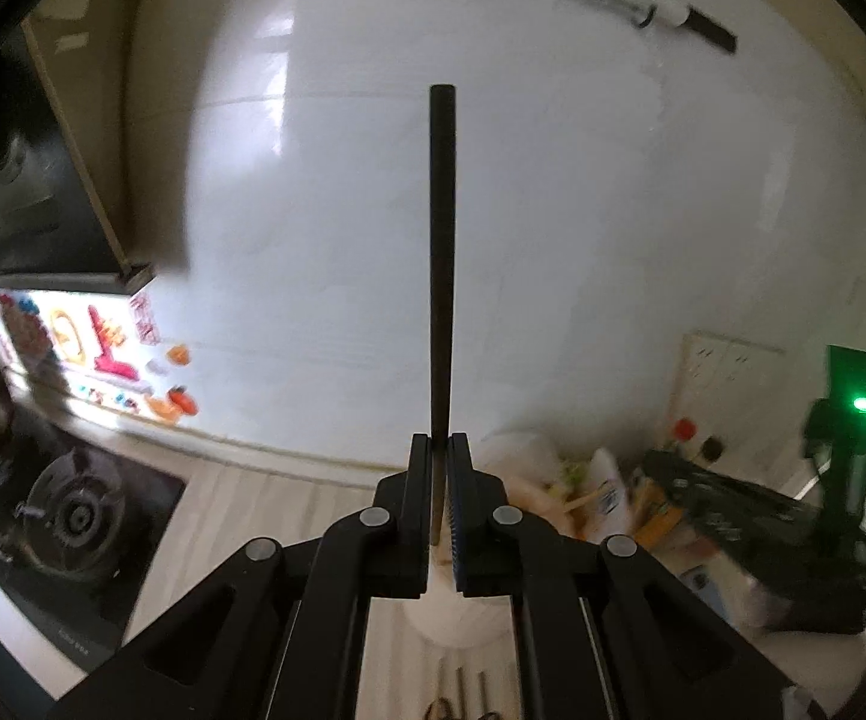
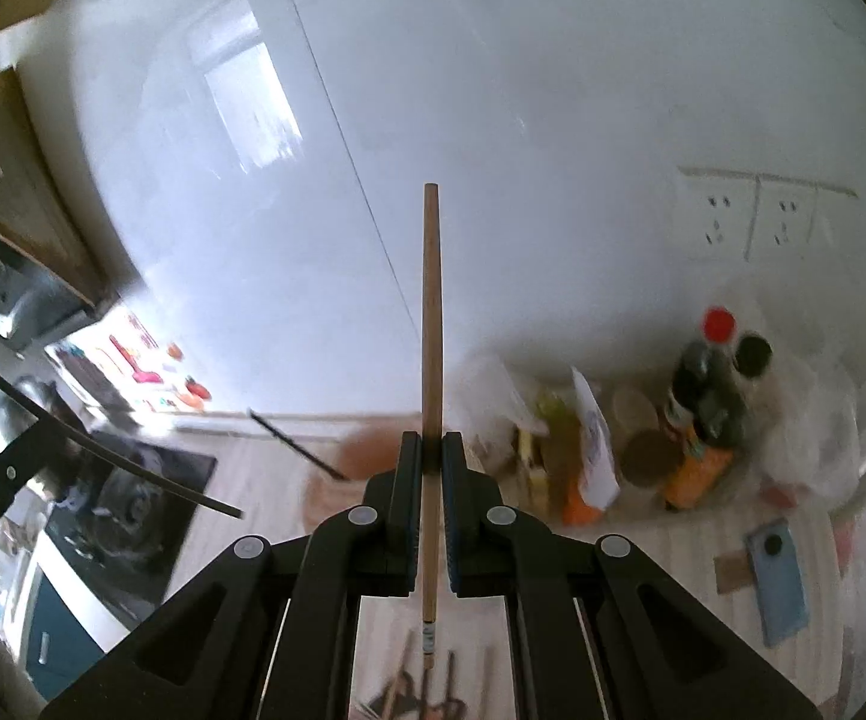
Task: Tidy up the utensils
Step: 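Carry both chopsticks above the cream holder with both tools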
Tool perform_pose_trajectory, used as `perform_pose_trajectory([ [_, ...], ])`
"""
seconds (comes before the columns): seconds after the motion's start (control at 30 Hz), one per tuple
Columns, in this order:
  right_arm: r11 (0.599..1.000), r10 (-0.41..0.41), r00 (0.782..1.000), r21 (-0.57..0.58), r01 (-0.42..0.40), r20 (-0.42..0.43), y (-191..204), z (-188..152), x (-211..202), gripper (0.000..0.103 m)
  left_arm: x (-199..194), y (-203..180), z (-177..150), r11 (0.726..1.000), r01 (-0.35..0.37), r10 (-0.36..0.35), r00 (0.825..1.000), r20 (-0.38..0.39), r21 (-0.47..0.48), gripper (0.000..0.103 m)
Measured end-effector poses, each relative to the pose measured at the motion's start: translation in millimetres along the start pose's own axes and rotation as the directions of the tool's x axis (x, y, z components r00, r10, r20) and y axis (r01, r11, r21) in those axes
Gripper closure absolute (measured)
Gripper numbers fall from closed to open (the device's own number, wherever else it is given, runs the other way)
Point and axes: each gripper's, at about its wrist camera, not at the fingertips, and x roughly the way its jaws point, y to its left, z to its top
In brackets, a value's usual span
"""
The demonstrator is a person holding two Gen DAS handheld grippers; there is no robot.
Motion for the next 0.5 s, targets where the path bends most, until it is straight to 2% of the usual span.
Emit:
perform_pose_trajectory([
  [0.2,1.0,0.014,0.999,0.017,-0.015,0.048,5.6,33.3,15.0,0.096,17.2,-16.9,21.8,0.998,0.053,-0.053,0.999,-0.003,0.02,0.1],
  [0.5,0.998,0.005,0.997,0.055,-0.009,0.075,-0.8,63.6,66.4,0.096,85.4,-25.1,20.3,0.995,0.096,-0.092,0.985,-0.143,0.019,0.1],
])
